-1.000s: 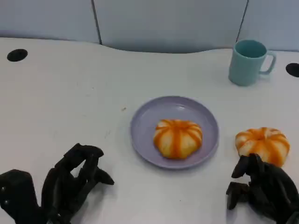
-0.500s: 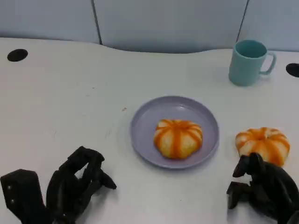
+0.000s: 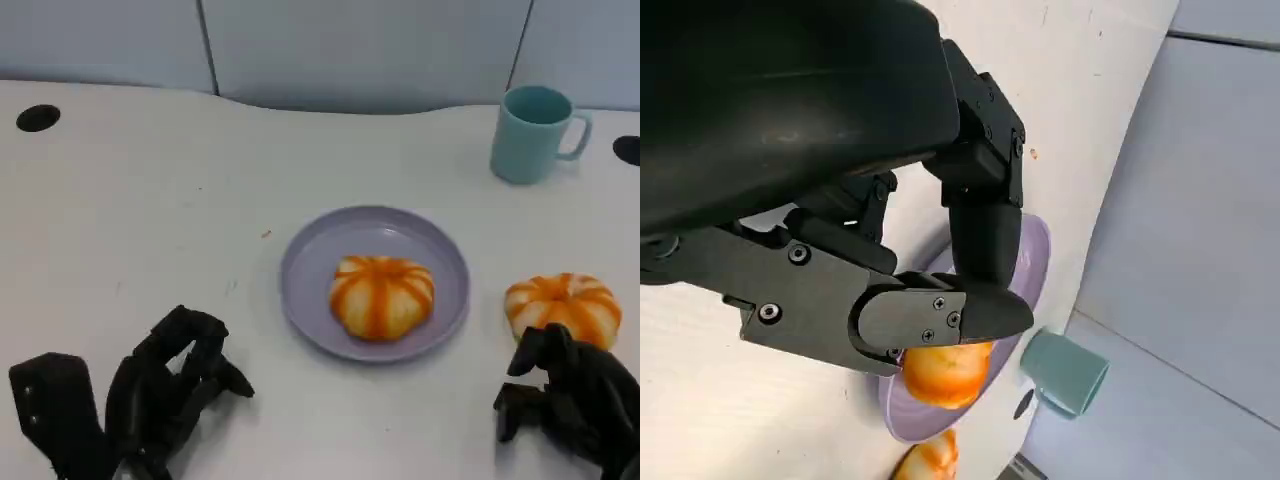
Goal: Grasp the bread from the table and place it into the plate.
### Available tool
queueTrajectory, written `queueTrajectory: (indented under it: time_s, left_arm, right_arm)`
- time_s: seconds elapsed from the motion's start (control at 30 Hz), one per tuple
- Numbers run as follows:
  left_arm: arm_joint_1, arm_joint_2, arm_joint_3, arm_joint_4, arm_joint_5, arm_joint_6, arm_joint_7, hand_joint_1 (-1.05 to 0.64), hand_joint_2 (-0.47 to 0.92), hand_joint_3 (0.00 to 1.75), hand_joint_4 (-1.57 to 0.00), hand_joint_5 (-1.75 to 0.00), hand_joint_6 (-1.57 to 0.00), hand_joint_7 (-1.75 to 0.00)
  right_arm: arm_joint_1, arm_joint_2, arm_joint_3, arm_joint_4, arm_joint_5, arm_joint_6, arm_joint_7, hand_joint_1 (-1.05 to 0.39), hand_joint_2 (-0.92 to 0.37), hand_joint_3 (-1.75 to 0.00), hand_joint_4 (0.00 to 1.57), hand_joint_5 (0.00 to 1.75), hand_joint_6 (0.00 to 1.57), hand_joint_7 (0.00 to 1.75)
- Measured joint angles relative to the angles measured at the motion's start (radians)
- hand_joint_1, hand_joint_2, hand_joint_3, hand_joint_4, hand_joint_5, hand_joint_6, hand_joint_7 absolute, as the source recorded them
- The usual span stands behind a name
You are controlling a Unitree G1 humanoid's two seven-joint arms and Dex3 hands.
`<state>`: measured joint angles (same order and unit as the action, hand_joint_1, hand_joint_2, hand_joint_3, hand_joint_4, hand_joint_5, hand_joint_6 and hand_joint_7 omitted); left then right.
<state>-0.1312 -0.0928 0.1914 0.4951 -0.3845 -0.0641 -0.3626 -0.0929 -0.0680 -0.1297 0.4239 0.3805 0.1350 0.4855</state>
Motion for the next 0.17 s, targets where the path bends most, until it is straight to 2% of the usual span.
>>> queueTrajectory:
  time_s: [0.17]
  left_arm:
    - [0.0, 0.0, -0.001, 0.0, 0.0, 0.003, -0.002, -0.62, 0.92, 0.37, -0.75, -1.75, -0.47, -1.74]
  right_arm:
    - [-0.002, 0.0, -0.001, -0.003, 0.0, 0.009, -0.008, -0.46, -0.92, -0.47, 1.36, 1.13, 1.26, 0.98]
